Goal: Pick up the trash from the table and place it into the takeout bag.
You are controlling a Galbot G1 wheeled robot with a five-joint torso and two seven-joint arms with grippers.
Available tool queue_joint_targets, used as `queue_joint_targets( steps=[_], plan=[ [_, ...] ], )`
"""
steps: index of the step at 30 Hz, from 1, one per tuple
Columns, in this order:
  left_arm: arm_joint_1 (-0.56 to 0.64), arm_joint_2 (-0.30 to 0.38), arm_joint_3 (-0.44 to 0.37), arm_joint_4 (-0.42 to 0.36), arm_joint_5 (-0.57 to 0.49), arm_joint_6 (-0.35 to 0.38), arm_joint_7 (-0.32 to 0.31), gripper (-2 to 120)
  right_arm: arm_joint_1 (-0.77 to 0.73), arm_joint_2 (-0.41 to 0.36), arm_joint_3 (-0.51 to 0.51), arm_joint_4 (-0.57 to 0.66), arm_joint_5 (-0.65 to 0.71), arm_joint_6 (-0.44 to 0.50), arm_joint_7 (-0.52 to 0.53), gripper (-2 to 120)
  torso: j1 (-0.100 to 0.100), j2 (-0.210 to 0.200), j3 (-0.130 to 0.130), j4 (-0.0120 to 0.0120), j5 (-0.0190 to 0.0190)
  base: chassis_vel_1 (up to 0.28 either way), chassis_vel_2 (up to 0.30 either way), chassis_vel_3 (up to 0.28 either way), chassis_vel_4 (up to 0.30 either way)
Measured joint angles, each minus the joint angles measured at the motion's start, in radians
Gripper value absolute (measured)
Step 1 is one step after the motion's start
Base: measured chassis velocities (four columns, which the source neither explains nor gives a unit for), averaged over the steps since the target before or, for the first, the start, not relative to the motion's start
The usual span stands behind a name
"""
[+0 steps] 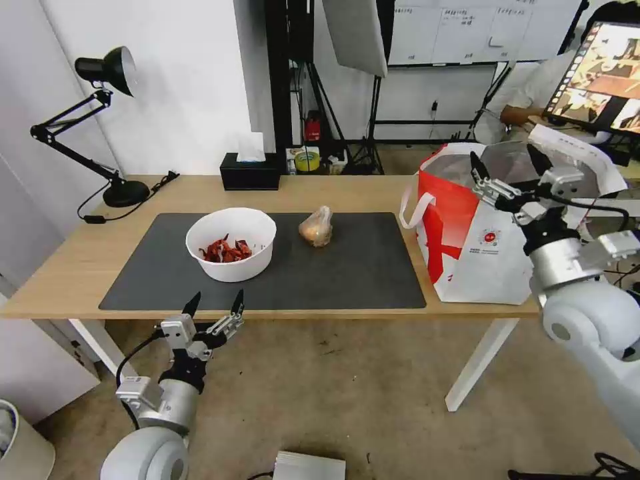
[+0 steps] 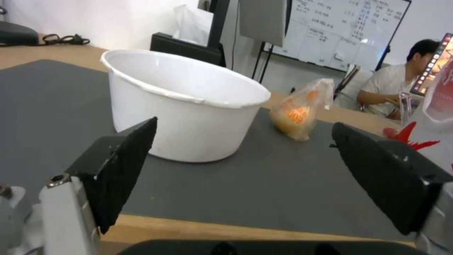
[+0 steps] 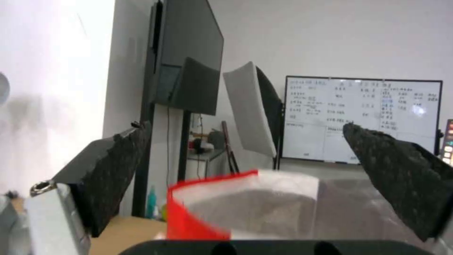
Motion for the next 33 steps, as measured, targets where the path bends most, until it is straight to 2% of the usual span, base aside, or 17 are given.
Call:
queue_joint_targets(
  steps=[18,26,27,30,33],
  plan=[
    [0.005,0.016,0.006,-0.001,0.0,-0.003,0.0,100,-0.279,0.166,0.147,0.106,-0.115,0.029,-0.041,100,0.0,0.0,0.0,-0.0001,-0.0001,0.0,0.0,0.0,0.0],
    [0.019,0.009,0.01,-0.005,0.013,-0.007,0.006,100,-0.435,0.31,0.166,0.16,-0.201,0.031,-0.049,100,0.0,0.0,0.0,-0.0001,0.0,0.0,0.0,0.0,0.0],
    [0.019,0.009,0.01,-0.005,0.013,-0.007,0.006,100,-0.435,0.31,0.166,0.16,-0.201,0.031,-0.049,100,0.0,0.0,0.0,-0.0001,0.0,0.0,0.0,0.0,0.0],
    [0.027,0.004,0.016,-0.005,0.025,-0.016,0.017,100,-0.491,0.384,0.159,0.163,-0.254,0.03,-0.02,100,0.0,0.0,0.0,-0.0002,0.0,0.0,0.0,0.0,0.0],
    [0.034,0.001,0.018,-0.005,0.034,-0.022,0.025,100,-0.516,0.421,0.151,0.155,-0.287,0.018,0.002,100,0.0,0.0,0.0,0.0,-0.0001,0.0,0.0,0.0,0.0]
  ],
)
